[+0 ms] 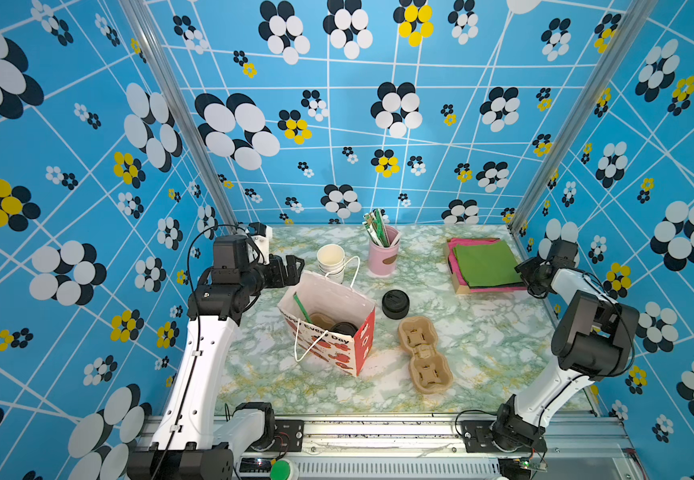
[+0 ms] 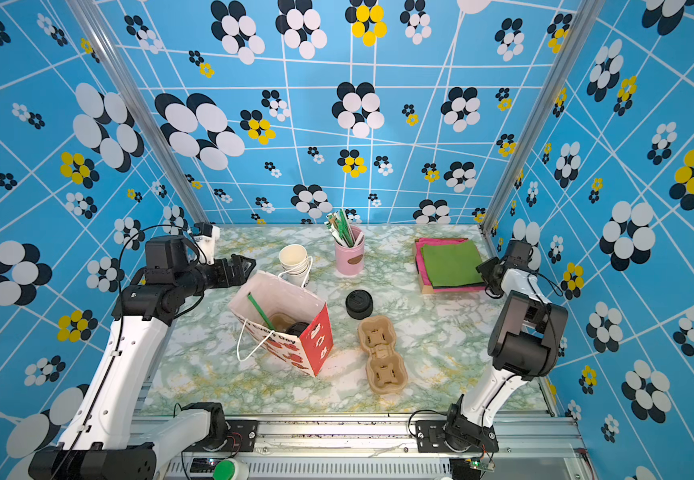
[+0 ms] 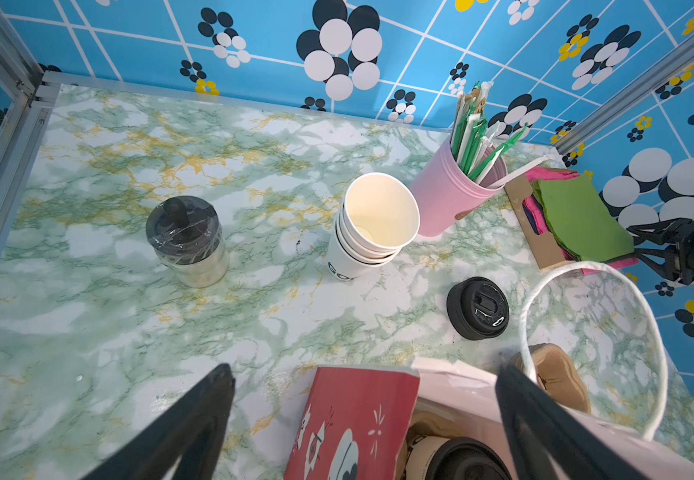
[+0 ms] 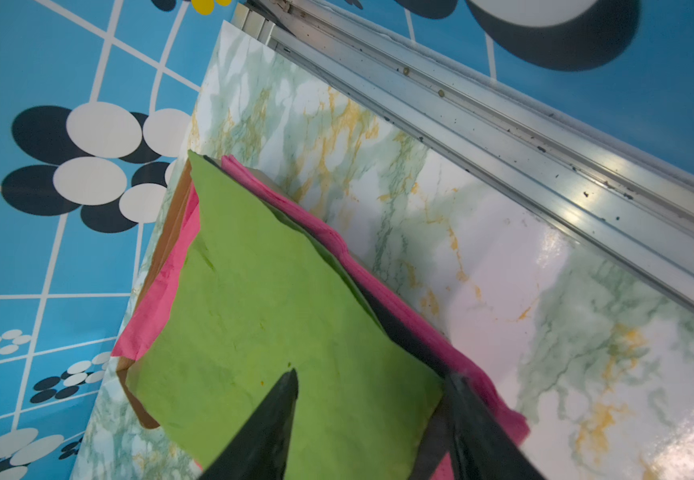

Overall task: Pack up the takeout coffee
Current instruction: 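Move the right gripper to the napkin stack on the cardboard tray, then grasp the green napkins from the stack with the right gripper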

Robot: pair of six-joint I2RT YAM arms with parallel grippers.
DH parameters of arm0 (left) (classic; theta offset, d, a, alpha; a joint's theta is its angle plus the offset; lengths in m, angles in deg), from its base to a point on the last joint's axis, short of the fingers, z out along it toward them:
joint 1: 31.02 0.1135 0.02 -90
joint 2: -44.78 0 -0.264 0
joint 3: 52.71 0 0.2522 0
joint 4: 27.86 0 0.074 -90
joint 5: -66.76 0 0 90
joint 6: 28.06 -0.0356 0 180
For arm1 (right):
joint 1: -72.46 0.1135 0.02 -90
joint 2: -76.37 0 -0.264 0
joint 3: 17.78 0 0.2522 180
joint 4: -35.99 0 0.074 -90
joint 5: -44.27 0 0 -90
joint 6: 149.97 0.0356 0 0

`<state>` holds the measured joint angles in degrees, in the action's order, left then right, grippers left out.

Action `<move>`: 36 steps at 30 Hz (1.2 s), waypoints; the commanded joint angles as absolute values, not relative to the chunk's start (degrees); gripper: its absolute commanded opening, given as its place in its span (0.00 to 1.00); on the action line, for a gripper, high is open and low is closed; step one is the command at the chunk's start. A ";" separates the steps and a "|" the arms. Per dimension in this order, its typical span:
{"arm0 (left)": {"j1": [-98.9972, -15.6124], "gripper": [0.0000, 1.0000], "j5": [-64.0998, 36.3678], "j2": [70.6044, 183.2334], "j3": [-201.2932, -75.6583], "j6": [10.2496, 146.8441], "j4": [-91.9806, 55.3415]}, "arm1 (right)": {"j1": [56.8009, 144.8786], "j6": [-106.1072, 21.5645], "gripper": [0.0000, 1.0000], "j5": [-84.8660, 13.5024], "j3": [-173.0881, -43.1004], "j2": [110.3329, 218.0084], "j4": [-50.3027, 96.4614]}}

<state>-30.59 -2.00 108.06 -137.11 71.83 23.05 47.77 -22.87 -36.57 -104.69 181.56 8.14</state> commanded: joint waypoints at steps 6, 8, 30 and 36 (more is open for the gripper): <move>-29.96 0.99 -1.44 106.84 -136.53 72.12 22.11 | 47.42 -22.91 0.45 -35.44 -105.89 180.39 7.98; -29.99 0.99 -1.44 106.75 -136.61 72.18 22.11 | 47.48 -23.60 0.44 -35.62 -106.15 180.04 7.40; -29.96 0.99 -1.70 105.51 -136.68 72.57 22.54 | 48.13 -28.26 0.00 -32.31 -109.97 180.13 4.02; -29.92 0.99 -1.53 105.31 -136.88 72.75 22.55 | 52.32 -37.97 0.00 -37.81 -111.83 178.55 0.43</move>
